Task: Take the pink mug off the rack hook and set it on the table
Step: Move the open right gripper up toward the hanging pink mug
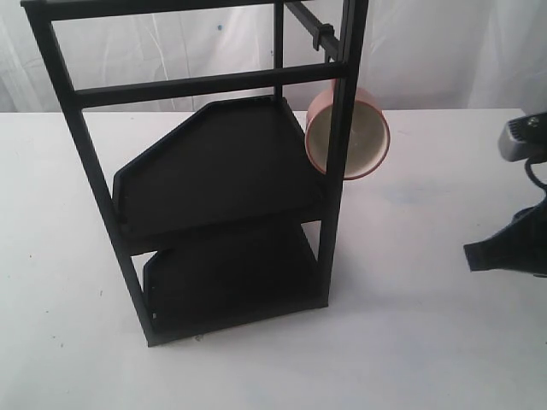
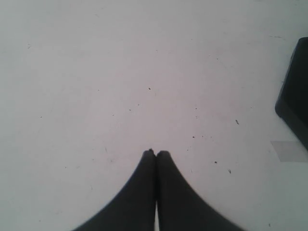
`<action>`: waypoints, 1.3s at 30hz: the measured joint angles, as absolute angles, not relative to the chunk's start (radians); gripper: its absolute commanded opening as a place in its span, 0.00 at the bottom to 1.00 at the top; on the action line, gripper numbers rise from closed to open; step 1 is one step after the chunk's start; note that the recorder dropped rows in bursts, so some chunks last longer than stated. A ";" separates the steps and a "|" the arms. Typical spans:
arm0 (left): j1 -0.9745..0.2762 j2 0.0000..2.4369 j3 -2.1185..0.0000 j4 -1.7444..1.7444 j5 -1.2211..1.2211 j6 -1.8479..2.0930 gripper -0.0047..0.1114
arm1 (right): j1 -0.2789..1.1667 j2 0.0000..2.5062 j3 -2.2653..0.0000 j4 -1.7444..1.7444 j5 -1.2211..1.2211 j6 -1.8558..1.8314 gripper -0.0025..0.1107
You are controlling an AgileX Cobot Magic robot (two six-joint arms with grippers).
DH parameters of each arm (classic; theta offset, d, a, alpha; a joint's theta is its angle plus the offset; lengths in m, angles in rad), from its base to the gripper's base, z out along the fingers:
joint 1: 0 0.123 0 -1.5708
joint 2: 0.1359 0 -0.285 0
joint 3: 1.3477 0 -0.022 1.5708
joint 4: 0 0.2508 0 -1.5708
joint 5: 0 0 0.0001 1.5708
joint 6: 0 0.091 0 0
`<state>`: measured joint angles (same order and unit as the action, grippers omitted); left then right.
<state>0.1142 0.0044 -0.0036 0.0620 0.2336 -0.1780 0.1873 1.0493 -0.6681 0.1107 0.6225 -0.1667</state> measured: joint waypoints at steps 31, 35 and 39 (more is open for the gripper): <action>0.114 0.004 -0.004 0.062 0.234 -0.178 0.04 | 0.338 1.058 -0.676 0.381 0.524 -0.411 0.12; 0.114 0.004 -0.004 0.062 0.234 -0.178 0.04 | 0.338 1.058 -0.676 0.372 0.520 -0.413 0.32; 0.114 0.004 -0.004 0.062 0.234 -0.178 0.04 | 0.338 1.053 -0.678 0.372 0.571 -0.388 0.32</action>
<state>0.1142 0.0044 -0.0036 0.0620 0.2336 -0.1780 0.3378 1.0528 -0.6781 0.3720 0.5713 -0.3883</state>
